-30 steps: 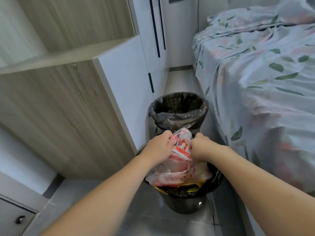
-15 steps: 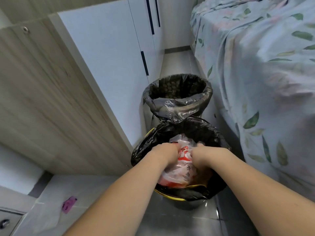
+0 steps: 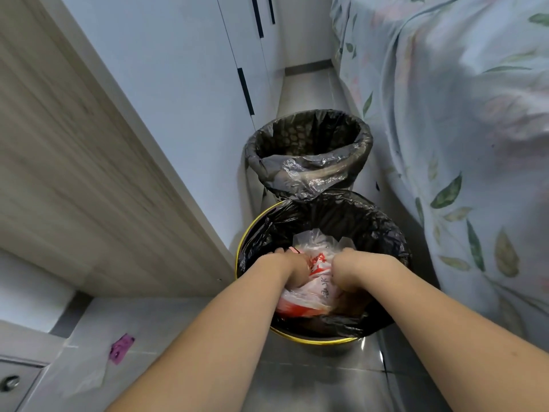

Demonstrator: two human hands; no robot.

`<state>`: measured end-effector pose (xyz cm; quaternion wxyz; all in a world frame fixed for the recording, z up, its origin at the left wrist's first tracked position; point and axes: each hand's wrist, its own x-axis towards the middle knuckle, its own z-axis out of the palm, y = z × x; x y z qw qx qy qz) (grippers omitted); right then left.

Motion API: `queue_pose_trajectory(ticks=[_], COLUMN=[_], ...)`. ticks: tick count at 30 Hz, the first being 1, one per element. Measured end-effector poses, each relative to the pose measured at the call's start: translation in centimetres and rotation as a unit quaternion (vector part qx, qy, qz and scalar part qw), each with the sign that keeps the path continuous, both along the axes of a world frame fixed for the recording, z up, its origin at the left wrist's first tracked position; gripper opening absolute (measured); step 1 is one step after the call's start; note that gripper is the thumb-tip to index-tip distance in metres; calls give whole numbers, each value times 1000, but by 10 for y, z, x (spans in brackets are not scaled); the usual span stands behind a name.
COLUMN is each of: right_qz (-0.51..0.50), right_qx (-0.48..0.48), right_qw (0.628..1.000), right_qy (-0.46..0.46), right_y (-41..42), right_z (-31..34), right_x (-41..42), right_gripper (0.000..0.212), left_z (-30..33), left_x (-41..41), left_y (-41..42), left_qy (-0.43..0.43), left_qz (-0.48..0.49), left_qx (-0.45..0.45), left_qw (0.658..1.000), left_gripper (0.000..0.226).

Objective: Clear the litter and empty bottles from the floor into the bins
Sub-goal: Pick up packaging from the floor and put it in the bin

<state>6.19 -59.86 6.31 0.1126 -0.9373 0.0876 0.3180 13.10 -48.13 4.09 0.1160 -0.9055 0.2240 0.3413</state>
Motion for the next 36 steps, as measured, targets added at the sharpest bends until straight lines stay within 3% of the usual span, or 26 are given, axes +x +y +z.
queue_pose_trajectory(ticks=[2,6,9,18,22,27,33,36], right_qz=[15,-87,-137,-118,-102,40,141,192], right_qx=[0,57,101,142,128,111,143,144], right_qw=[1000,983,954,907,878,854,855,877], right_qy=[-17,-152,-245,-380,-450,-507,-477,-416], right_y=[-6,-15,-7,28,42,106,217,267], right_z=[8,37,57,93,115,130,108,78], right_x=[0,0,-1,-28,-42,-44,-30,-25], right_gripper=[34,22,32,44,47,42,44,46], left_z=[10,35,54,123,137,132,90,57], left_x=[-3,-11,-16,-45,-54,-60,-63,-69], left_y=[4,15,22,63,104,186,309,375], left_qy=[-7,-61,-111,-187,-234,-298,-337,-333], left_qz=[32,94,96,93,52,76,140,177], left_qx=[-95,-208,-259,-370,-374,-376,-334,-309], left_qw=[995,972,955,905,896,874,869,873], left_gripper=[43,35,30,47,46,43,41,36])
